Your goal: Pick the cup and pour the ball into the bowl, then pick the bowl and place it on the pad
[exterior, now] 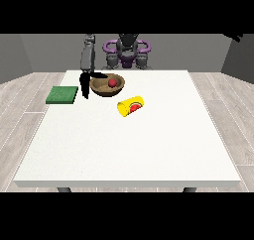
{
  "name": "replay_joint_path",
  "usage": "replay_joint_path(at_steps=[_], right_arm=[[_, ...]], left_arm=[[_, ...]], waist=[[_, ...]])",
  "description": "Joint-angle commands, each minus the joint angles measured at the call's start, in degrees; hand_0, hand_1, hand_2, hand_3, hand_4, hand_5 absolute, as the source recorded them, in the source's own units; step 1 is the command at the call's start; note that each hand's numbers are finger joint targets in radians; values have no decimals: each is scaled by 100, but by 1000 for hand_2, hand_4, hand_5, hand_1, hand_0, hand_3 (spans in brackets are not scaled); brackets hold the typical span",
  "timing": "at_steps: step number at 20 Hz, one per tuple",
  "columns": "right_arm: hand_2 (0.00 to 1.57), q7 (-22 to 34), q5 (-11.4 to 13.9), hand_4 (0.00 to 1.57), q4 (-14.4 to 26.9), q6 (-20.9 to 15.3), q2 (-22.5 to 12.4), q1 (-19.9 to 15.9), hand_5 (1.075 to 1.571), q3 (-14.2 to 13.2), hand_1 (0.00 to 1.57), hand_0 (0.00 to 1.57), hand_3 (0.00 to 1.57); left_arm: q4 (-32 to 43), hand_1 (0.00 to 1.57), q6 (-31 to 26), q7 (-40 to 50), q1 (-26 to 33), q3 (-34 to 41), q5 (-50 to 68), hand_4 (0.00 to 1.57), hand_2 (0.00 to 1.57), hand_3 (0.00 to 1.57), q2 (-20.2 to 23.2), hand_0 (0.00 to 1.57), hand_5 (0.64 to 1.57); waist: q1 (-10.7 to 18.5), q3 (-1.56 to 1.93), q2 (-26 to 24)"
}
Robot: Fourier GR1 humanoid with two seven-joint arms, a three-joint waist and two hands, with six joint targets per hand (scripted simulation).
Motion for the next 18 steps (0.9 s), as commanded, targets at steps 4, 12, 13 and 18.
replay_joint_path(at_steps=[4,12,13,18], right_arm=[[0,168,-166,157,663,12,139,-389,1556,-33,0,0,0],[1571,423,164,1103,701,-901,-9,135,1463,-66,1571,1571,1571],[1571,333,146,1089,728,-986,-90,44,1471,-168,1571,1571,1571],[1571,1265,160,1071,260,-1087,-388,-76,1487,-68,1571,1571,1571]], left_arm=[[213,0,-162,301,-104,194,318,238,0,0,476,0,1504],[81,0,-413,51,-13,246,463,493,0,0,418,0,1558],[44,0,-423,-38,-136,331,517,545,0,0,500,0,1564],[263,0,-217,127,-7,258,364,683,0,0,473,0,1570]], waist=[[-84,53,-9],[368,44,286],[450,47,536],[241,38,12]])
